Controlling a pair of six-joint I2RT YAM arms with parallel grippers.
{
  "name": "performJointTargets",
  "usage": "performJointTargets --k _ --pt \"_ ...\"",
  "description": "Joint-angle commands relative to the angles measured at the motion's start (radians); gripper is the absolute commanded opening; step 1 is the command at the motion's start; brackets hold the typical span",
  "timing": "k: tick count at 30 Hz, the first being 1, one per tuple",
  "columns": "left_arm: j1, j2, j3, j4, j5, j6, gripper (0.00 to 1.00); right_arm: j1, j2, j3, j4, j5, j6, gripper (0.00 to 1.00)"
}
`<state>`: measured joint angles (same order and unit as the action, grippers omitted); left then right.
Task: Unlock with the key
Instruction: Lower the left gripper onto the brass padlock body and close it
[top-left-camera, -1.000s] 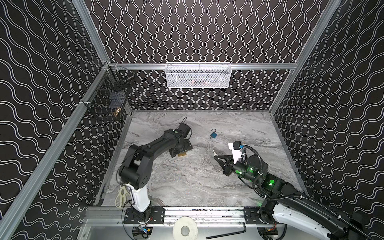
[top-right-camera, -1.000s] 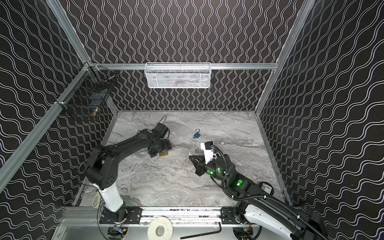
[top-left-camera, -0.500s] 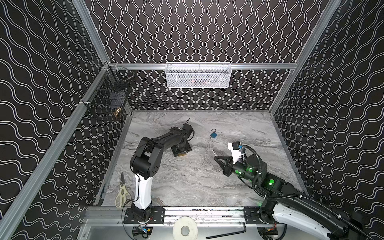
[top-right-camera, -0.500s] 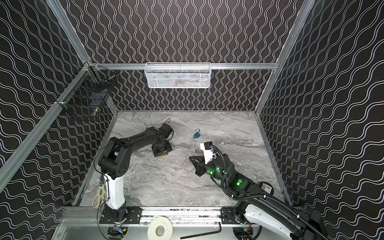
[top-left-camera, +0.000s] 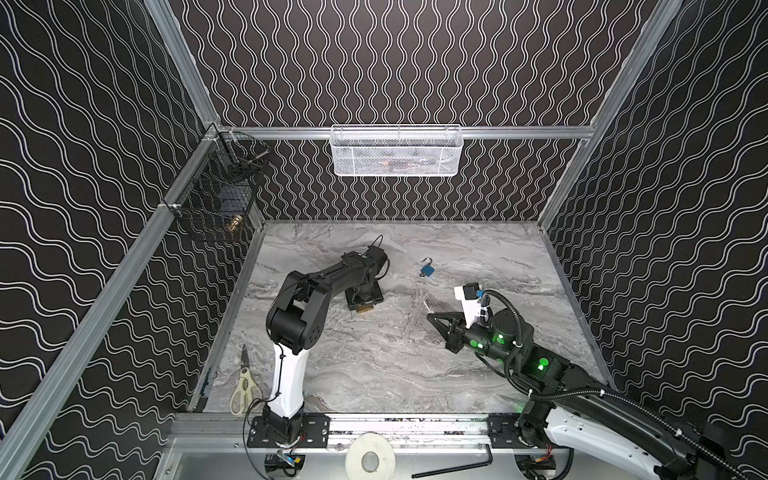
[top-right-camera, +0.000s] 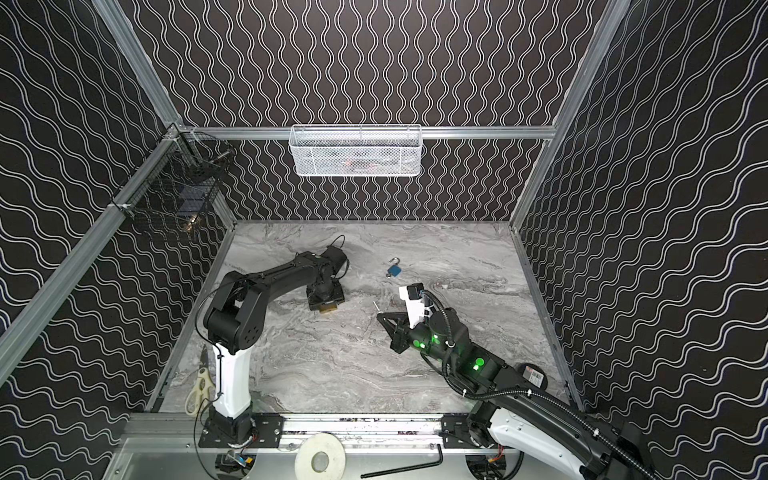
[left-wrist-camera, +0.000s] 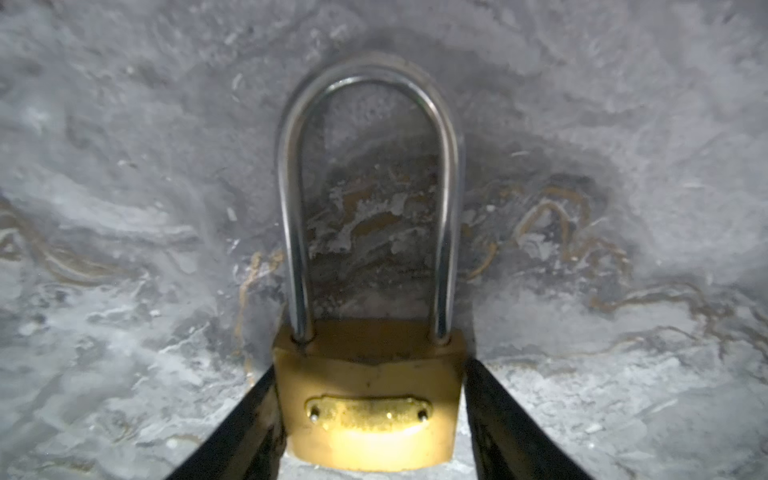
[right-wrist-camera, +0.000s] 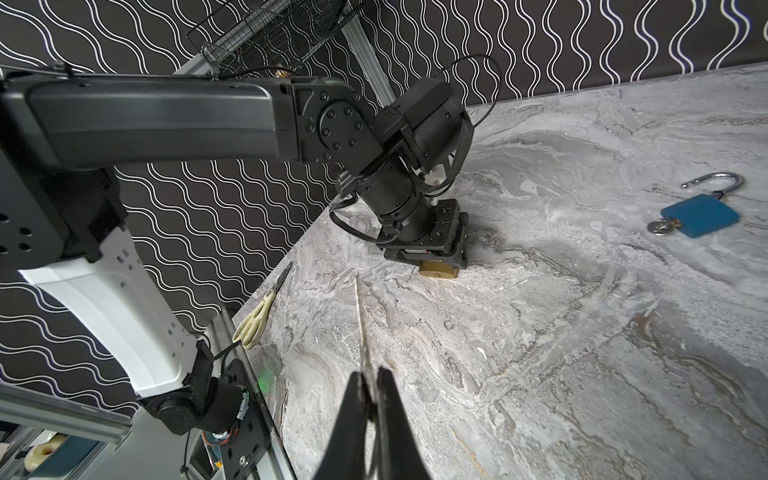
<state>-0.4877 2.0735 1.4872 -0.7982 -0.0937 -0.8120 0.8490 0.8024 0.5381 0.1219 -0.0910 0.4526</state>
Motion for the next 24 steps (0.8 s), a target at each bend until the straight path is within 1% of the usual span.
performJointTargets --k 1,4,6,8,10,13,16,21,24 --pt "0.007 0.02 -0.013 -0.004 0.028 0.012 0.68 0.001 0.002 0.005 0.001 -0.001 -0.002 0.0" --pt "0.01 0.028 -0.023 -0.016 0.044 -0.007 0.67 0.001 0.013 0.015 -0.008 -0.01 -0.007 0.0" --pt "0.01 0.033 -0.024 -0.034 0.05 -0.009 0.65 0.001 0.016 0.019 -0.004 -0.014 -0.008 0.0" --pt "0.01 0.046 -0.018 -0.062 0.051 -0.002 0.59 0.001 0.015 0.016 0.006 -0.017 -0.005 0.0" --pt "0.014 0.069 -0.002 -0.098 0.058 0.011 0.58 0.001 0.014 0.012 0.016 -0.018 -0.003 0.0" --pt "0.014 0.127 0.069 -0.191 0.05 0.051 0.59 0.001 0.001 0.001 0.027 -0.018 0.003 0.0" --pt "0.013 0.161 0.097 -0.233 0.045 0.065 0.6 0.001 -0.025 -0.024 0.045 -0.009 0.013 0.0" --pt "0.013 0.182 0.071 -0.239 0.044 0.045 0.64 0.001 -0.069 -0.031 0.006 -0.006 -0.001 0.0" --pt "0.012 0.172 0.033 -0.209 0.037 0.025 0.68 0.001 -0.103 -0.032 -0.022 0.016 -0.016 0.0"
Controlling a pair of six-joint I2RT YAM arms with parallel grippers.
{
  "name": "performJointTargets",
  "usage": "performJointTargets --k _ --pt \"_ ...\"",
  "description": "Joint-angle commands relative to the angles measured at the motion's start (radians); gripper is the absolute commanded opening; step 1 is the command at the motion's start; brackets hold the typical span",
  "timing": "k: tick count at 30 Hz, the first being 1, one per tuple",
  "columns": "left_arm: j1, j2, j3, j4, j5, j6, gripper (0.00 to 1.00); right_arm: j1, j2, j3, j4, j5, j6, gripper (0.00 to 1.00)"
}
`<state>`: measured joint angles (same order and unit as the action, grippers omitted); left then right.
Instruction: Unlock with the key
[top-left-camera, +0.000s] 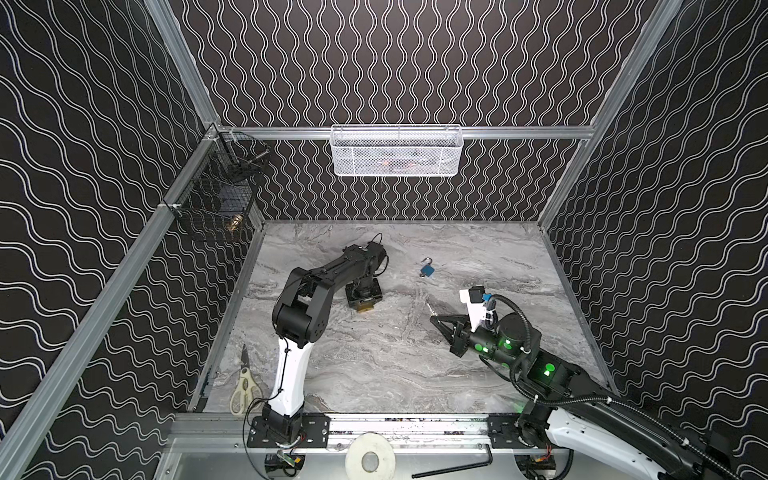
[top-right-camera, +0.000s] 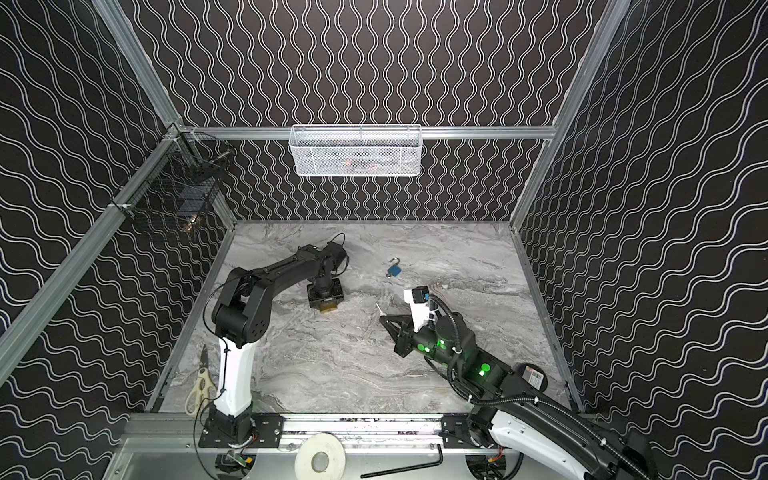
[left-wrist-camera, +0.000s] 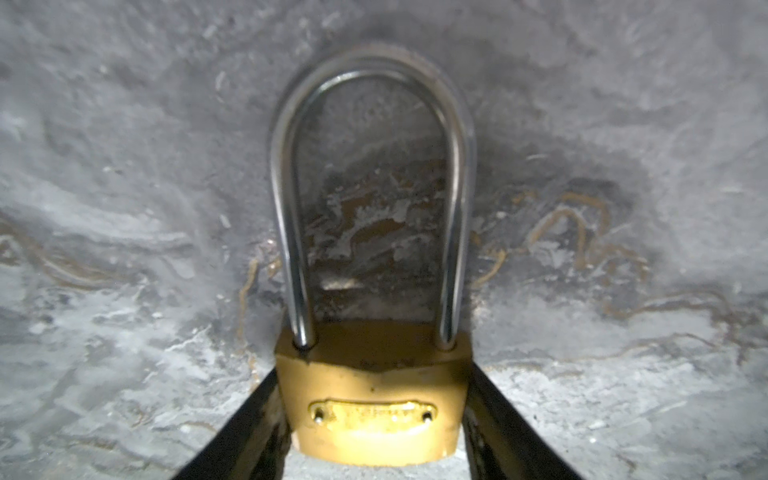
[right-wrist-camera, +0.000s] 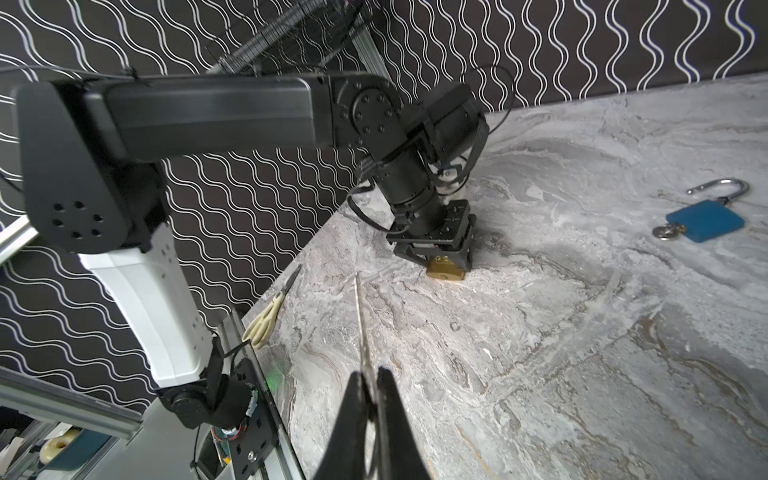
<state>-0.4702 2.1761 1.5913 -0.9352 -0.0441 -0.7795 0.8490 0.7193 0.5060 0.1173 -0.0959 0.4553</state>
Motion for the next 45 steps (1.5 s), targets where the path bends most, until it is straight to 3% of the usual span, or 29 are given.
performJointTargets --k 1,12,23,28,32,36,45 --pt "-0.005 0.069 -0.085 -0.062 -0.012 -0.013 0.69 0.001 -0.031 0.003 -0.03 0.025 -0.025 0.0" --pt "-0.006 0.091 -0.121 -0.067 -0.036 -0.024 0.75 0.001 -0.085 -0.009 -0.07 0.051 -0.043 0.0" --pt "-0.009 0.059 -0.127 -0.026 0.005 -0.035 0.59 0.001 -0.069 0.003 -0.075 0.041 -0.053 0.0" --pt "-0.011 -0.053 -0.173 0.064 0.03 -0.049 0.55 0.001 -0.038 -0.009 -0.044 0.037 -0.045 0.0" --pt "-0.013 -0.138 -0.217 0.13 0.052 -0.057 0.56 0.001 -0.008 -0.009 -0.018 0.012 -0.026 0.0" --pt "-0.014 -0.087 -0.202 0.091 0.091 -0.032 0.59 0.001 0.011 0.004 -0.006 0.0 -0.02 0.0" --pt "-0.015 -0.041 -0.201 0.037 0.069 0.008 0.75 0.001 -0.016 0.001 -0.029 0.006 -0.012 0.0"
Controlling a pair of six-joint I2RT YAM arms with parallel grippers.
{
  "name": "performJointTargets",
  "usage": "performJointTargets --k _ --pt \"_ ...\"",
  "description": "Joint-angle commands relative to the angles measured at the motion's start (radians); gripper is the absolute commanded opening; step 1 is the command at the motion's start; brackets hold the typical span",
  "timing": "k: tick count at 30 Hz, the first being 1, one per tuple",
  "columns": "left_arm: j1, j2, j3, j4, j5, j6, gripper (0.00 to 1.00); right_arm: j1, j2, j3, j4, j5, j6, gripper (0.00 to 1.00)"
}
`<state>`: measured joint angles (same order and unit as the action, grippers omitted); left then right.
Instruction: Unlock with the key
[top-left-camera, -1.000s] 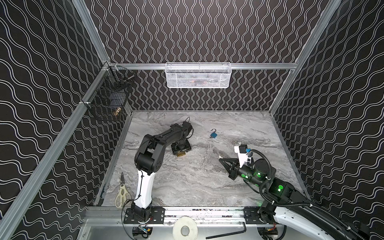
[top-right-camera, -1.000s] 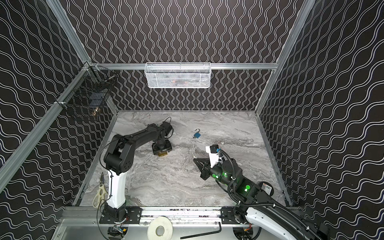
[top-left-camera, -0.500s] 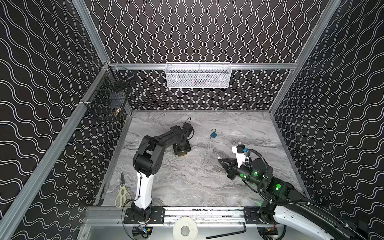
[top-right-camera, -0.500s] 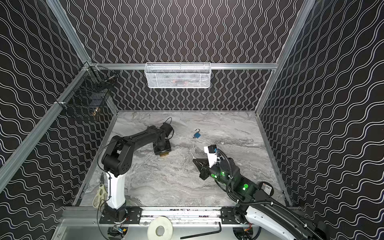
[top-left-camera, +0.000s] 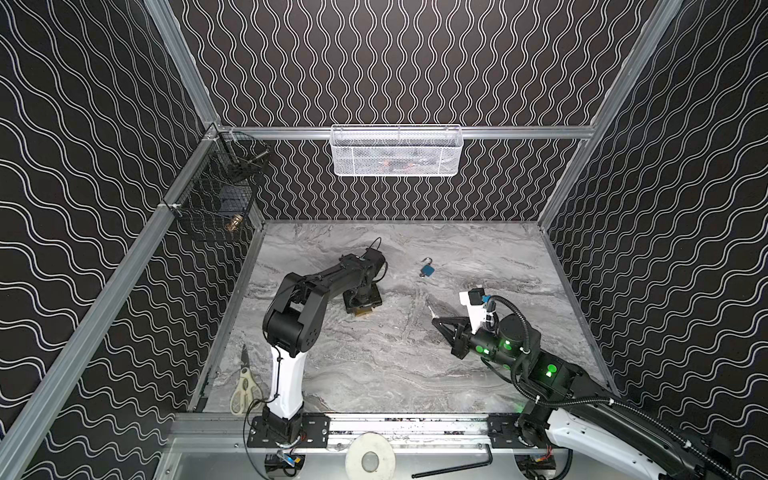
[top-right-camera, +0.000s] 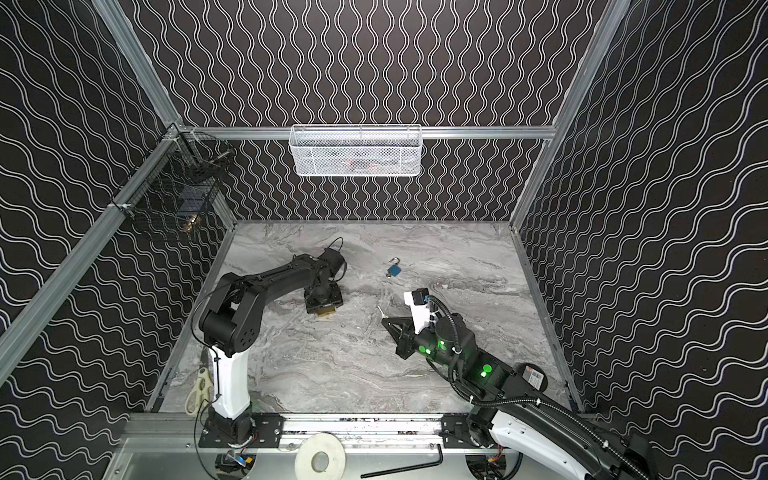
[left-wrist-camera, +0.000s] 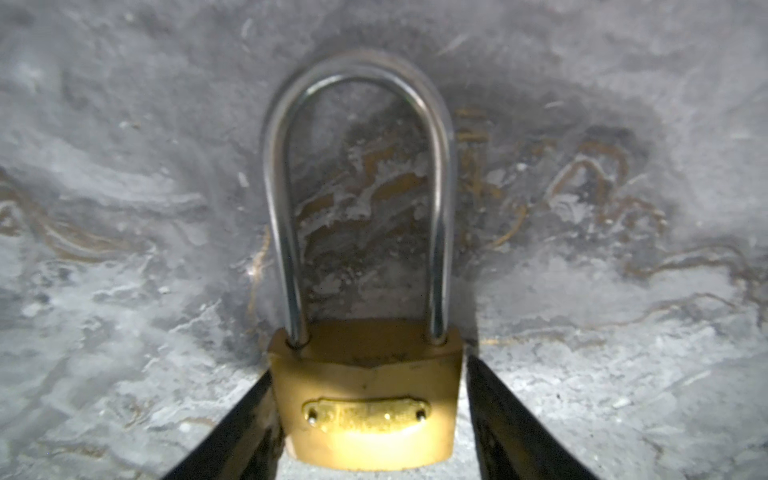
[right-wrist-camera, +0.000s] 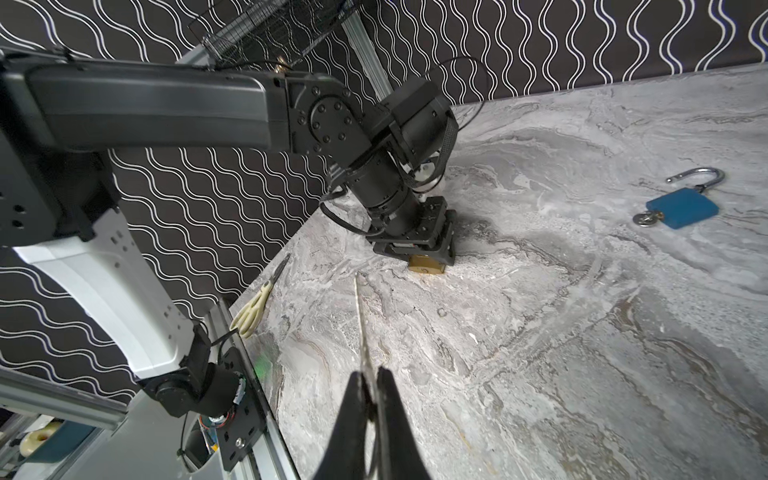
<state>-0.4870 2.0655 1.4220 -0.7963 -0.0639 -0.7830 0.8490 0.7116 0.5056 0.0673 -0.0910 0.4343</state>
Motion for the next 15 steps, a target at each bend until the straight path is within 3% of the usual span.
performJointTargets --k 1,6,15 --pt "0.001 0.069 -0.031 -0.106 0.088 0.011 0.76 0.001 -0.009 0.004 0.017 0.003 0.008 0.0" --pt "0.002 0.073 -0.013 -0.151 0.054 0.004 0.85 0.001 -0.004 0.011 0.015 0.0 0.002 0.0" --pt "0.002 0.074 -0.003 -0.183 0.018 -0.007 0.84 0.001 -0.002 0.003 0.025 -0.008 0.003 0.0"
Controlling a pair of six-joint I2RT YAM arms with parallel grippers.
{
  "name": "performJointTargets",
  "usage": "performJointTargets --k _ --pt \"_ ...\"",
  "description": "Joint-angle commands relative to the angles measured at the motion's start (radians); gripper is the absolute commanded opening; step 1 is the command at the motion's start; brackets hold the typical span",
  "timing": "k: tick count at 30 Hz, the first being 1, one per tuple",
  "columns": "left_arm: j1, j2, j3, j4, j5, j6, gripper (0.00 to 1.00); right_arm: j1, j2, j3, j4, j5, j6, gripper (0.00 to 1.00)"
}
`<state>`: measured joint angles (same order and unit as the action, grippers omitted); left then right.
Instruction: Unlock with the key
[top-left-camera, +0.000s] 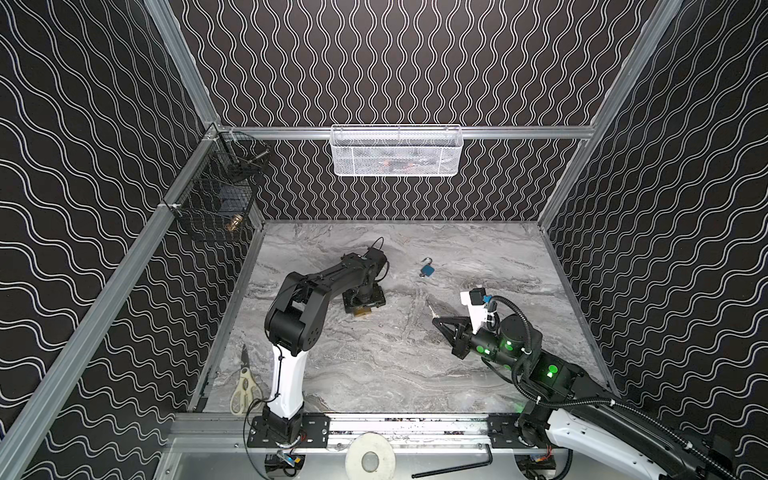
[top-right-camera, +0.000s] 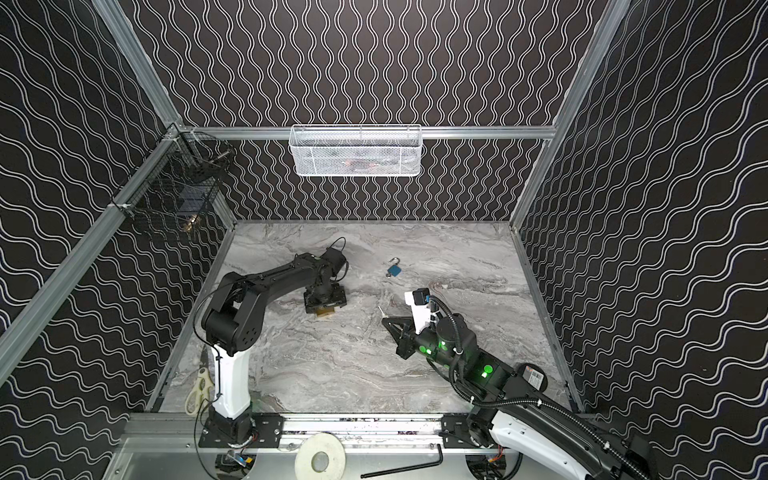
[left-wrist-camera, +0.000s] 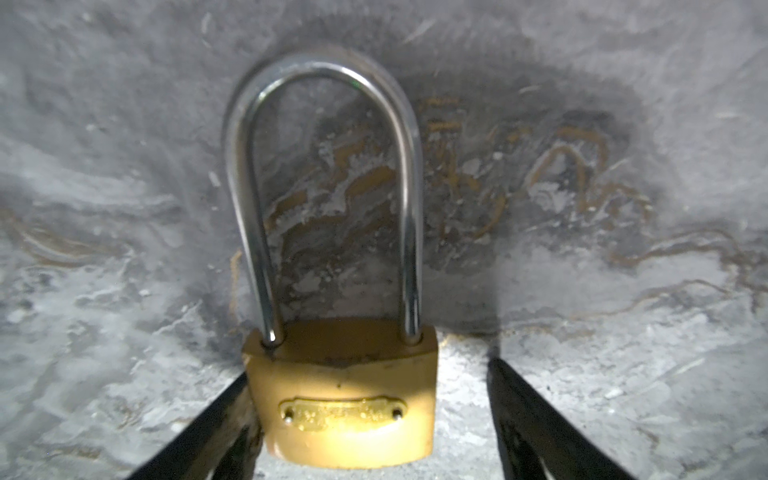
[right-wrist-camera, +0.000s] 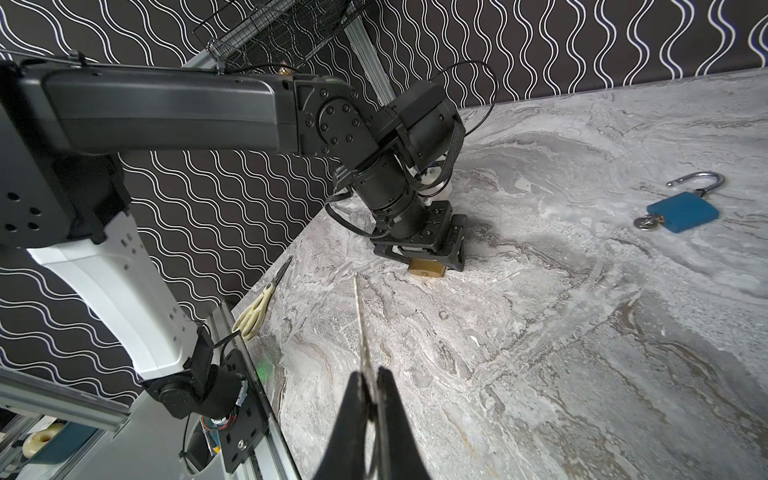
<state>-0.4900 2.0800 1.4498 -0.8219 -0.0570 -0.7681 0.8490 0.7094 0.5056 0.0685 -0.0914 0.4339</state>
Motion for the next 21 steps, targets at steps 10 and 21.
performJointTargets --k 10,21 --pt "0.0 0.045 -0.065 -0.111 0.034 -0.045 0.67 0.001 0.025 0.01 0.042 -0.031 0.008 0.0" --pt "0.002 -0.083 -0.121 -0.002 0.045 -0.066 0.45 0.0 0.064 -0.032 0.095 -0.015 0.019 0.0"
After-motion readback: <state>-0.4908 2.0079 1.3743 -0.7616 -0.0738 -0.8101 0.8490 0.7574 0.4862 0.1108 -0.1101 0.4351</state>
